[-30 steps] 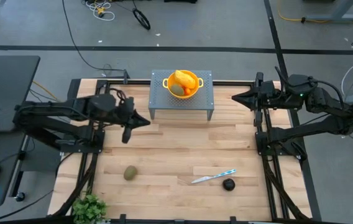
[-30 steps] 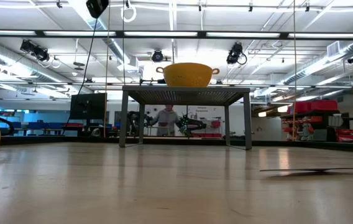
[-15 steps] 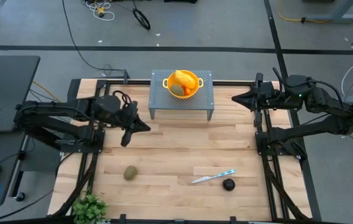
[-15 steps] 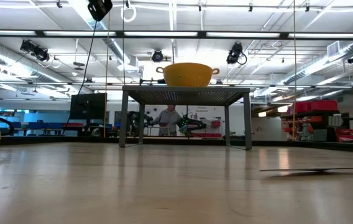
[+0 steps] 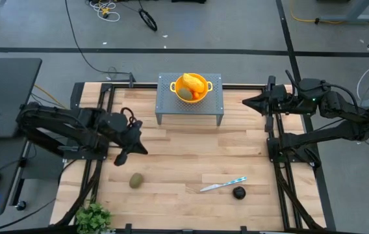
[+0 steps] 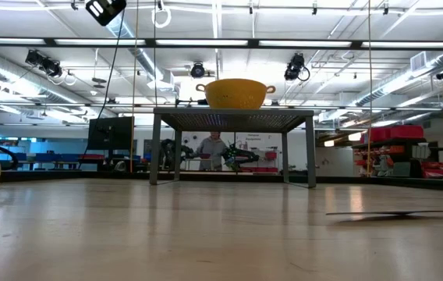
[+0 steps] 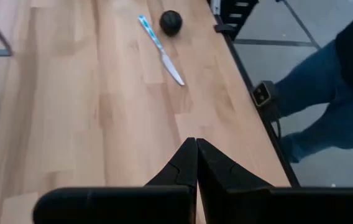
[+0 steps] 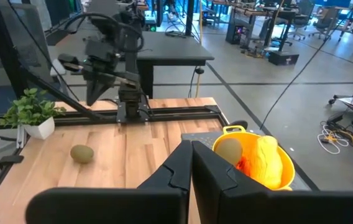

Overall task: Pick & Place Fruit
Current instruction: Put the brown kiwi into the yellow strainer bowl on the shelf

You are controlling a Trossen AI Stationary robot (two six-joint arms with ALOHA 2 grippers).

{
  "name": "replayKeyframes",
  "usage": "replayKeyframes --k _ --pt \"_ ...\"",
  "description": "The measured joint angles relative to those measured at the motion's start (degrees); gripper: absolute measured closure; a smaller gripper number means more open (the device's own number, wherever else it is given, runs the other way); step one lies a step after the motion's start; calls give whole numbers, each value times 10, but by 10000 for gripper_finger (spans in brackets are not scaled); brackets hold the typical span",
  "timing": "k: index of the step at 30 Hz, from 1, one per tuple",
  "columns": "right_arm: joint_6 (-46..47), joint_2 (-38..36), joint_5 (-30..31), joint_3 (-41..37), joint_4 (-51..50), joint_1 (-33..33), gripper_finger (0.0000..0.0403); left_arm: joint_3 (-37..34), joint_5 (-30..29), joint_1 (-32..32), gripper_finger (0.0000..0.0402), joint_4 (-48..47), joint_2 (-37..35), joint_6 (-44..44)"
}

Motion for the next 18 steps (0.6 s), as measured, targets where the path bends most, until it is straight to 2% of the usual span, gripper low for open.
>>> replayKeyframes --k 10,18 --pt "2 0 7 0 0 0 385 0 12 -57 397 0 0 5" --pt "2 11 7 0 0 0 385 0 14 -129 397 0 0 -14"
